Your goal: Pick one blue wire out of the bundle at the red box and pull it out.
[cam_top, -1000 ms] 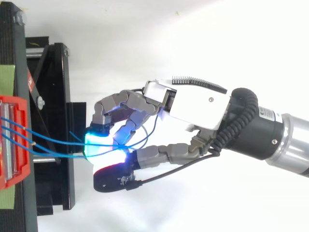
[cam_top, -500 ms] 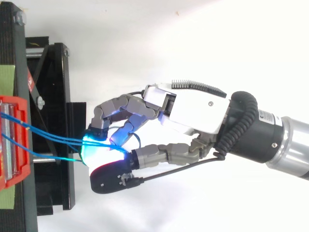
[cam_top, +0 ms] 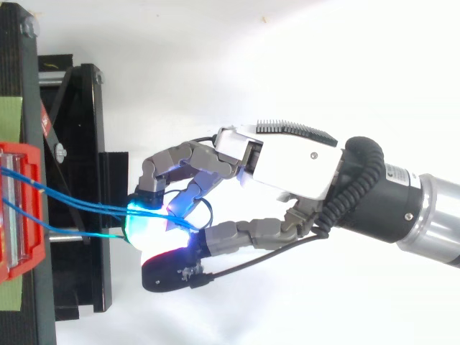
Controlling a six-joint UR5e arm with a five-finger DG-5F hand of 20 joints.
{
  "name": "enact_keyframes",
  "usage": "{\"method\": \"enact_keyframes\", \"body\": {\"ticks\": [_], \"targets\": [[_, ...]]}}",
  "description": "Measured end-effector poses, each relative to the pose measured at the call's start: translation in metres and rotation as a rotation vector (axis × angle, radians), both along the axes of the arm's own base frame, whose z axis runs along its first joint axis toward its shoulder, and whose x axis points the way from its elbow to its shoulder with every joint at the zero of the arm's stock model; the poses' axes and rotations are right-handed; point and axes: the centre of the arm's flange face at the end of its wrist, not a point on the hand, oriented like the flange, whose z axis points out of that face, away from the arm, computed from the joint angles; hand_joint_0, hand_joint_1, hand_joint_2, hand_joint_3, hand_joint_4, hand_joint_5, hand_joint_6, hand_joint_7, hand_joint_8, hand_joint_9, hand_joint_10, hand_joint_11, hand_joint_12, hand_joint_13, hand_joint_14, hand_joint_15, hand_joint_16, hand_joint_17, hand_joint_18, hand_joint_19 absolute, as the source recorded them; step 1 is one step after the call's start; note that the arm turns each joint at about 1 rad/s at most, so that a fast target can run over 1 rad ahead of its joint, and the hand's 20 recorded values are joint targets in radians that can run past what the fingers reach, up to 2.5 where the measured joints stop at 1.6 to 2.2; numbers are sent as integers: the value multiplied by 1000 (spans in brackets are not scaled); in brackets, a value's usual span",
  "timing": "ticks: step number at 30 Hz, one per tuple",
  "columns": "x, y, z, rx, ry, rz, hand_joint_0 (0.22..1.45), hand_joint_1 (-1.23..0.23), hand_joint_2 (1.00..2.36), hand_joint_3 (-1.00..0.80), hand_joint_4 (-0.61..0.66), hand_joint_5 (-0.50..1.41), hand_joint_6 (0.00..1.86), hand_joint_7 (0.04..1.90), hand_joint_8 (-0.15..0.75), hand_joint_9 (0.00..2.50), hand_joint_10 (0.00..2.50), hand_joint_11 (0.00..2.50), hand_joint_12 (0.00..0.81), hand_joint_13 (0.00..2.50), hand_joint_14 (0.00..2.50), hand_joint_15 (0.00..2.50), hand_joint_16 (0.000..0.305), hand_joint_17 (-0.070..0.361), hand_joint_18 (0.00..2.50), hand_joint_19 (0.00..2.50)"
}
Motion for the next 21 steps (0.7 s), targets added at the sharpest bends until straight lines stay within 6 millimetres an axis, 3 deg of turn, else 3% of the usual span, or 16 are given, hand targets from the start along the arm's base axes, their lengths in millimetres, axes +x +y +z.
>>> {"method": "enact_keyframes", "body": {"ticks": [6, 9, 21], "targets": [[0, 0, 0, -1, 0, -1, 547, -493, 1000, -500, 204, -153, 822, 1084, 272, 1101, 28, 1085, 358, 592, 16, 396, 51, 116, 472, 406], [0, 1, 0, -1, 0, -2, 553, -433, 1000, -500, 196, -141, 807, 1109, 270, 1141, 28, 1045, 354, 601, 16, 396, 51, 114, 481, 405], [0, -4, 3, 3, -11, -49, 568, -435, 1001, -484, 177, -132, 774, 1127, 262, 1144, 28, 1029, 350, 613, 16, 398, 50, 112, 486, 408]]}}
